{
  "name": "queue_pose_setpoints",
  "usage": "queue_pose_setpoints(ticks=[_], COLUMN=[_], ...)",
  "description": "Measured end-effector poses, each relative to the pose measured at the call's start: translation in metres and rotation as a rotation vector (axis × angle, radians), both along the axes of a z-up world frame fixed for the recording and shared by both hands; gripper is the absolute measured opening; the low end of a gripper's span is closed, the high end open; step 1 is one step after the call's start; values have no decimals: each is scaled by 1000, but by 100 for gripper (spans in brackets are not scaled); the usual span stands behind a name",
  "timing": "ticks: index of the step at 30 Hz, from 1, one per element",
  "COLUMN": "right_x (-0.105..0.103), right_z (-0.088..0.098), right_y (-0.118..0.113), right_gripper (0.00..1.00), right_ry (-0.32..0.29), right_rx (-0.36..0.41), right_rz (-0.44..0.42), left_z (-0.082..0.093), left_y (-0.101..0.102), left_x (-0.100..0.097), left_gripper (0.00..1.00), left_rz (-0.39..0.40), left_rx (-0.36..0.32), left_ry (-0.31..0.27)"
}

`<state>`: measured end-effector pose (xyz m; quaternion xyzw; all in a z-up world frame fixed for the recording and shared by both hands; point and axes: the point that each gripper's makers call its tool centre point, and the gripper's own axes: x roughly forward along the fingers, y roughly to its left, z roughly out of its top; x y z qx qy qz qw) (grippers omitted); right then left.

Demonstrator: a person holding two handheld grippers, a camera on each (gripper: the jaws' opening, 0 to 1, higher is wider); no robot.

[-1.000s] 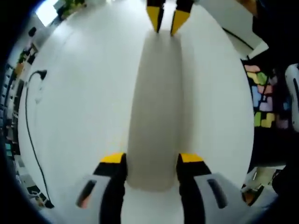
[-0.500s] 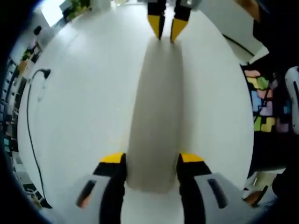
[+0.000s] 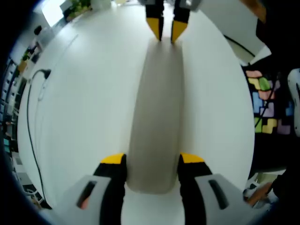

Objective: Arrange the utensils inside the cutlery case until each visible utensil rests in its matching compartment.

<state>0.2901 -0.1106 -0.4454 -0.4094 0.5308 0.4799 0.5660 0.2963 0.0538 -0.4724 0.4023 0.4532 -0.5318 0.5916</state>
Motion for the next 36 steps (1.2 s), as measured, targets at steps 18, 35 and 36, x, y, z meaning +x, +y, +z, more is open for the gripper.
queue_pose_setpoints(ticks=[18, 35, 36], right_x=[-5, -2, -2], right_z=[-2, -2, -2], right_y=[1, 1, 1], right_gripper=[10, 10, 10], right_ry=[-41, -42, -43], right_rx=[6, 52, 58], right_rz=[22, 27, 25], left_z=[-1, 0, 0], left_y=[1, 0, 0], left_x=[-2, -4, -4], left_gripper=[46, 46, 46], left_rz=[10, -7, -10], left_rx=[-31, -117, -119], left_ry=[-4, -19, -21])
